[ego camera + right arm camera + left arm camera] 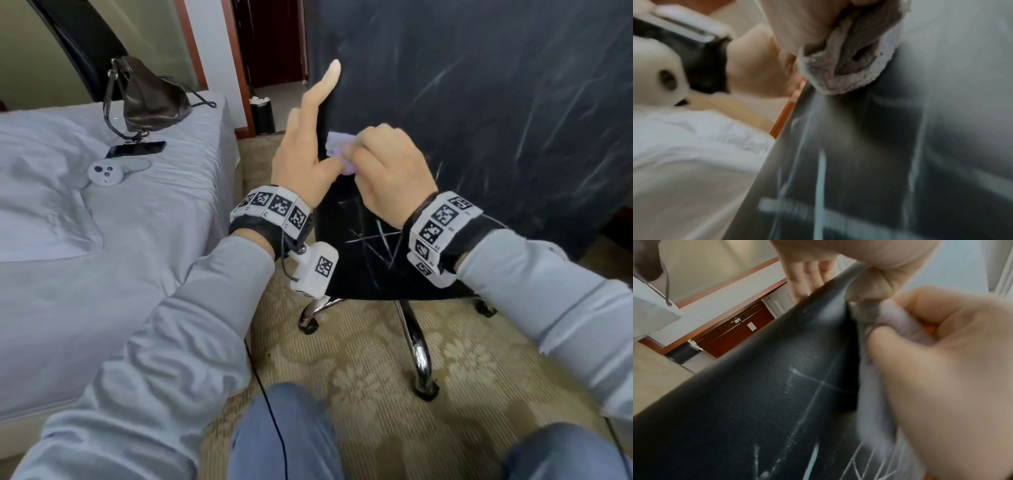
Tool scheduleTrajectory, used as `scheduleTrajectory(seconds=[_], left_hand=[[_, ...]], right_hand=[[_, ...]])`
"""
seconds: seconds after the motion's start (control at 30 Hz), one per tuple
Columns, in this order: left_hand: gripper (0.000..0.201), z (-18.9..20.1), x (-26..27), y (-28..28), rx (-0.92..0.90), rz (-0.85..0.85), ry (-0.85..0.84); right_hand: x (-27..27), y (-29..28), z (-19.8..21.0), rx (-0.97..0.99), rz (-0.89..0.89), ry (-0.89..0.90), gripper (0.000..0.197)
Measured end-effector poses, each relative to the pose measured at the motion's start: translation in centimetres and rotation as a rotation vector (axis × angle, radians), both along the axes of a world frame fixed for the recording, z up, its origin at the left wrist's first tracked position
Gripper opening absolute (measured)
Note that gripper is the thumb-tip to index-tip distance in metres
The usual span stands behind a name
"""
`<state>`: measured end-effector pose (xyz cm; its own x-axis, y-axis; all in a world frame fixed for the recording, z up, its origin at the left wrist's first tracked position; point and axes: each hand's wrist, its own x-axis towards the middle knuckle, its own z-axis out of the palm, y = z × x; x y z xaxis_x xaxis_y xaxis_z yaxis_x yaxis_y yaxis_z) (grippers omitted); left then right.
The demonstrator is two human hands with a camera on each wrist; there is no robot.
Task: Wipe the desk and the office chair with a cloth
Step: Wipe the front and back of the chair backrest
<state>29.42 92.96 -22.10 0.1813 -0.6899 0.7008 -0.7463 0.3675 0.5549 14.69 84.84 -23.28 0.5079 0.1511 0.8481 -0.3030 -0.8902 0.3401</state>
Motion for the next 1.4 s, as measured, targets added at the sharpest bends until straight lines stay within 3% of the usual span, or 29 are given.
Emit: scheduleTrajectory(seconds=[0.13,0.2,0.37,0.43,0.53,0.63,0.7,0.8,0.9,0.97,1.03,1.13,1.2,1.3,1.4], left_hand=[[0.105,0.1,-0.3,0.6,0.017,-0.013,0.012],[0.104,-0.6,-1.0,1.0,0.012,0.04,-0.003],[0.114,-7.7,-1.7,1.9,0.112,0.042,0.217],[0.115,-10.3,-2.0,2.2,0.165,0.049,0.252],[0.115,-11.8,-2.2,1.9,0.166,0.062,0.286],[0.108,-11.9,-1.9,1.7,0.144,0.038,0.29],[0.097,-11.9,-1.5,1.8,0.125,0.001,0.292],[0.075,-11.6,-1.4,1.7,0.133,0.048,0.237],[0.066,-11.6,-1.6,1.3,0.138,0.123,0.2],[0.065,-11.7,-1.8,1.0,0.139,0.122,0.206],[0.065,-11.9,-1.5,0.7,0.139,0.122,0.186],[0.065,-12.2,-0.9,0.2,0.142,0.147,0.162],[0.064,-12.3,-0.8,0.1,0.138,0.146,0.153],[0.064,-11.9,-1.2,0.1,0.173,0.175,0.142],[0.066,-11.7,-1.5,0.0,0.223,0.241,0.131]], right_hand=[[-1.2,-0.2,-6.2,0.051,-0.074,0.297,0.019],[-1.9,0.0,-6.5,0.096,-0.093,0.312,0.019],[-3.0,-0.5,0.6,0.119,-0.053,-0.096,0.03],[-2.6,-0.6,1.8,0.098,-0.07,-0.14,0.029],[-1.4,-0.3,-2.8,0.115,-0.083,0.054,0.02],[-2.4,-0.2,-10.6,0.096,-0.137,0.353,0.034],[-3.4,-0.3,-12.3,0.064,-0.163,0.475,0.034],[-3.6,-0.6,-8.7,0.03,-0.137,0.464,0.021],[-2.8,-1.0,-2.5,0.034,-0.039,0.189,0.018],[-2.2,-0.9,-1.5,0.042,-0.042,0.057,0.019],[-1.6,-0.5,-4.6,0.049,-0.071,0.066,0.018],[-2.8,0.1,-13.0,0.133,-0.132,0.355,0.027],[-4.2,0.3,-16.1,0.159,-0.156,0.511,0.032],[-4.8,-0.2,-14.1,0.125,-0.154,0.567,0.028],[-4.5,-1.1,-7.2,0.109,-0.119,0.326,0.019]])
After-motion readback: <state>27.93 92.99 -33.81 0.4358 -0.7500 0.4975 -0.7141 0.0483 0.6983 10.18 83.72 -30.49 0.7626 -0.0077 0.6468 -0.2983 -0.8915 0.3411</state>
